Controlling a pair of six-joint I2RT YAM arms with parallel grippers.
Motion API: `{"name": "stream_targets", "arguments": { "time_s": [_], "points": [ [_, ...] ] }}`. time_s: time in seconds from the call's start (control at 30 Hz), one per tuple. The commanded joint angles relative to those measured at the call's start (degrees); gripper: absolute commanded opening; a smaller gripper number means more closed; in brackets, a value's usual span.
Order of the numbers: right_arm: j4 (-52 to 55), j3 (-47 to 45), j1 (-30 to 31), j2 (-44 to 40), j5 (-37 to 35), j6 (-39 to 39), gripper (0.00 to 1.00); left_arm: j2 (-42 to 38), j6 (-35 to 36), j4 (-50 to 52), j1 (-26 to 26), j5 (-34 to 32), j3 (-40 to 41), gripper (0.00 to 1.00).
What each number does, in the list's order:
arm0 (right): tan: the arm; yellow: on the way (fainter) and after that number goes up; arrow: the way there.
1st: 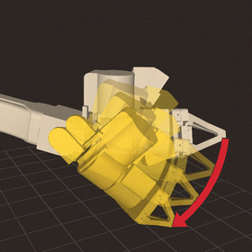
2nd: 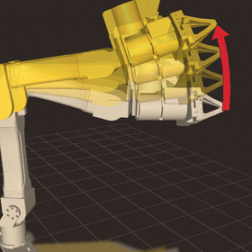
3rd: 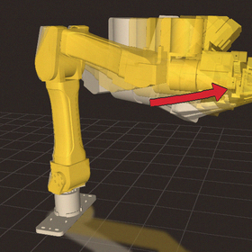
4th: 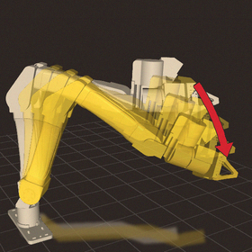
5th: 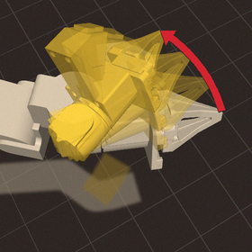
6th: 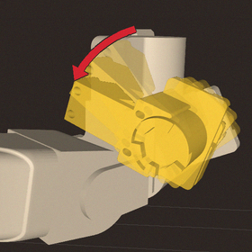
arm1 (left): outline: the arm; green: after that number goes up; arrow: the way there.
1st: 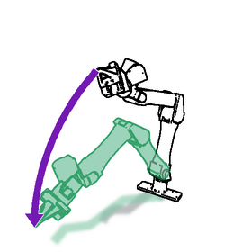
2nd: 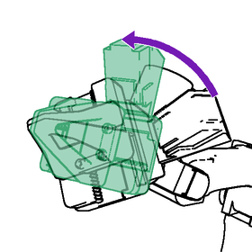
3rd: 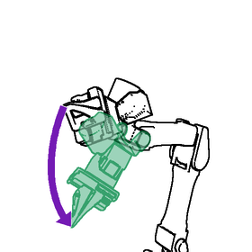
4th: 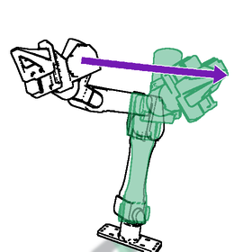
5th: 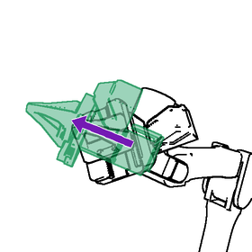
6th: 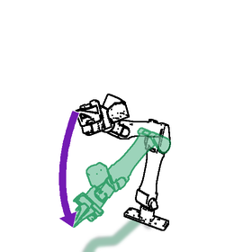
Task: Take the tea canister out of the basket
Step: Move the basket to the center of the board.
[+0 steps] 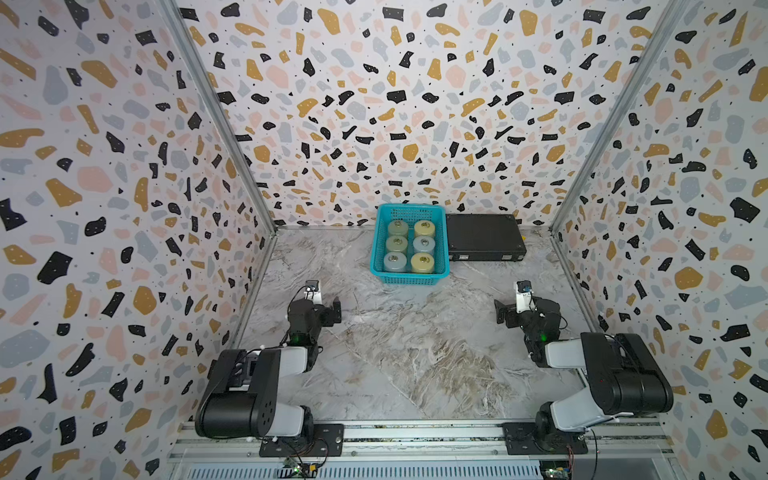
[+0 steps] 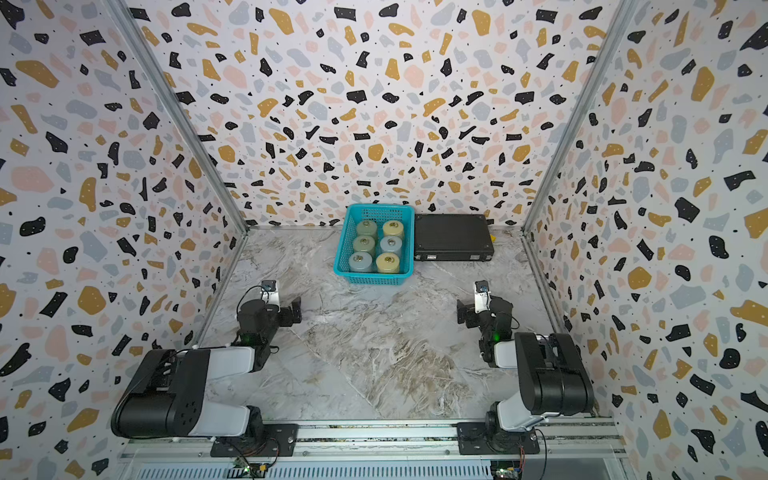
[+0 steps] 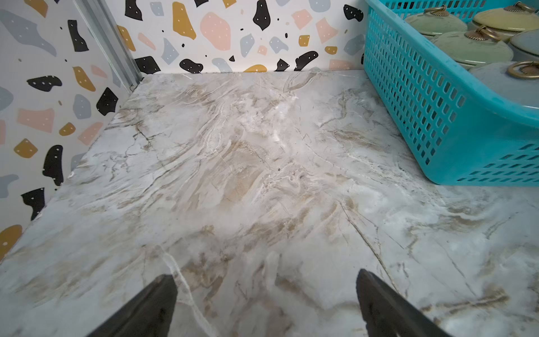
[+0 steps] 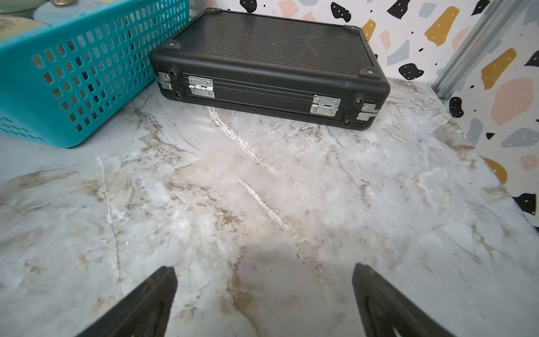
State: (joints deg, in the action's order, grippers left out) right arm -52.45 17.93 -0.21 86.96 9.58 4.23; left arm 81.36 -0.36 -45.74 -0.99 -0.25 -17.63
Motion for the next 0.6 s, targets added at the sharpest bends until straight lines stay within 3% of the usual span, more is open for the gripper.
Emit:
{"name": "stream_targets", "arguments": {
  "time_s": [0.0,0.57],
  "points": [
    [0.5,1.27,0.12,-0.47,-0.19,-0.01,0.99,0.03,0.56,-2.32,-0.28,-0.23,-0.87,1.0],
    [0.5,1.31,0.03,-0.47,-0.18,0.06,0.99,0.29,0.49,-2.08,-0.22,-0.36,-1.1,1.0]
  ]
}}
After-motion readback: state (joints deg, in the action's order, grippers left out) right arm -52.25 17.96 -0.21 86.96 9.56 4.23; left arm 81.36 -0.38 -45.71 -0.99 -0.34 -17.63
